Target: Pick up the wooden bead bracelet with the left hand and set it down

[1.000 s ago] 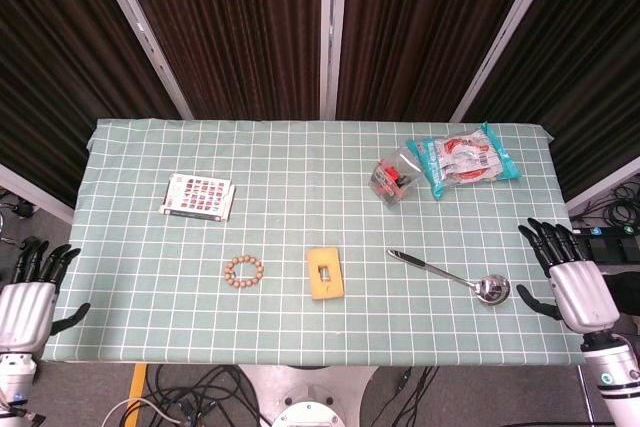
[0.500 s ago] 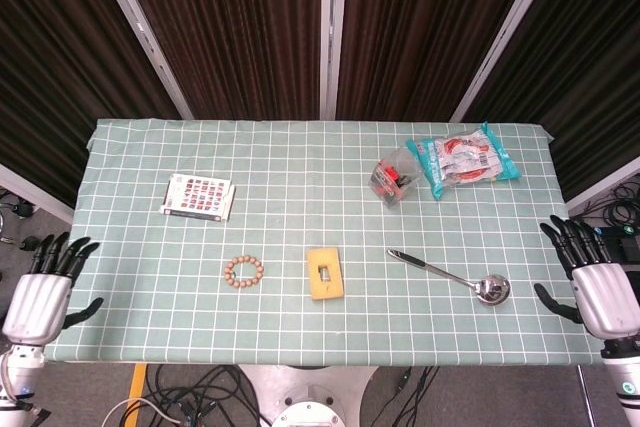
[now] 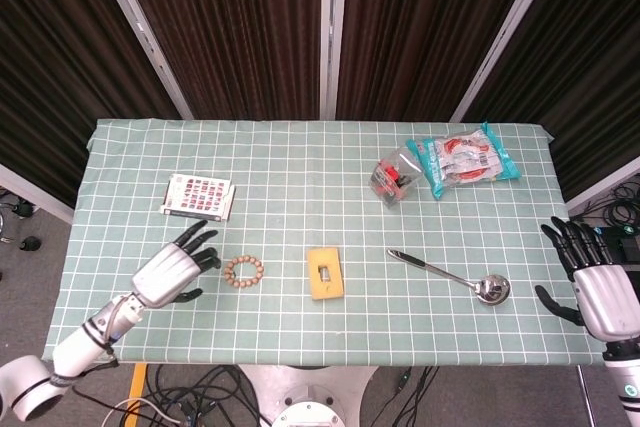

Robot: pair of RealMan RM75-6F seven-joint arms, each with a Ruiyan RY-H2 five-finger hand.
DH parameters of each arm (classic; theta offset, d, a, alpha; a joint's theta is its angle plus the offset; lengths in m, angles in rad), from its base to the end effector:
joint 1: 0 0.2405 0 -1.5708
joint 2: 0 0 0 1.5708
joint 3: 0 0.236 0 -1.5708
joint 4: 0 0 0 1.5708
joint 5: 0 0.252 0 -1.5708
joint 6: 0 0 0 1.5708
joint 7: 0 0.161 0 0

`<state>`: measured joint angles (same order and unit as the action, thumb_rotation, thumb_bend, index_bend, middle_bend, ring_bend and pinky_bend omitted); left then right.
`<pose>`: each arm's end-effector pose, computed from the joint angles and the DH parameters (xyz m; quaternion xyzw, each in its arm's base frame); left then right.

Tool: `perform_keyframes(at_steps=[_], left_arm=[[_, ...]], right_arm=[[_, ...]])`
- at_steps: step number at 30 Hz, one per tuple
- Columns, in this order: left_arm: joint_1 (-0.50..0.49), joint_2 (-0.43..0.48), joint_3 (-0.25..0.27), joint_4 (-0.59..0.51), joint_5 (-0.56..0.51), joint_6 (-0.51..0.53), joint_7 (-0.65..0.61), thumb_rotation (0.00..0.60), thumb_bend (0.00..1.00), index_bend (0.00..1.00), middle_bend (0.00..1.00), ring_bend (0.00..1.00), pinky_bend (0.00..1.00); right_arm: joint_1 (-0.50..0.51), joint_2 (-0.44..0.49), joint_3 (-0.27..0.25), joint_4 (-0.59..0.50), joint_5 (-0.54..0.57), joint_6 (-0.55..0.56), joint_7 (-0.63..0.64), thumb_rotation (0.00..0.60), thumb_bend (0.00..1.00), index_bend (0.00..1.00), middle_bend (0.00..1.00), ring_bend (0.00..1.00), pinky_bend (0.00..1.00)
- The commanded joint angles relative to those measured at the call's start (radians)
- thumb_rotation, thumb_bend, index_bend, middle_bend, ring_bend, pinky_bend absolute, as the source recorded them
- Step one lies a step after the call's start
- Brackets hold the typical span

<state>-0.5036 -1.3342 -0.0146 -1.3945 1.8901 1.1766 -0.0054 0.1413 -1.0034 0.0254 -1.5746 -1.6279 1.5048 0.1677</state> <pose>-0.2030 0.2783 -0.0083 -0.8270 -0.2094 -0.4023 0.3322 -0.3025 -0.2117 0.1439 0.6394 -0.3515 0.4249 0.5358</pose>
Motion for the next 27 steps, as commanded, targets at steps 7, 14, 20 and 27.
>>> perform_keyframes(at_steps=[7,14,20,27], left_arm=[[-0.098,-0.165,0.021,0.123,-0.022,-0.151,0.123,0.6,0.17,0.37,0.36,0.11,0.01],[-0.091,-0.232,0.028,0.187,-0.075,-0.156,0.191,0.6,0.17,0.37,0.39,0.11,0.01],[-0.089,-0.26,0.033,0.221,-0.113,-0.147,0.215,0.6,0.17,0.4,0.44,0.14,0.01],[-0.093,-0.275,0.05,0.24,-0.131,-0.139,0.202,0.6,0.2,0.43,0.46,0.15,0.01]], right_arm=[[-0.008,-0.003,0.0,0.008,0.012,-0.001,0.011,0.6,0.21,0.0,0.0,0.0,0.0],[-0.006,-0.016,0.003,0.025,0.016,-0.008,0.028,0.6,0.21,0.0,0.0,0.0,0.0],[-0.009,-0.017,0.004,0.034,0.02,-0.006,0.038,0.6,0.21,0.0,0.0,0.0,0.0],[-0.011,-0.022,0.004,0.043,0.022,-0.009,0.047,0.6,0.21,0.0,0.0,0.0,0.0]])
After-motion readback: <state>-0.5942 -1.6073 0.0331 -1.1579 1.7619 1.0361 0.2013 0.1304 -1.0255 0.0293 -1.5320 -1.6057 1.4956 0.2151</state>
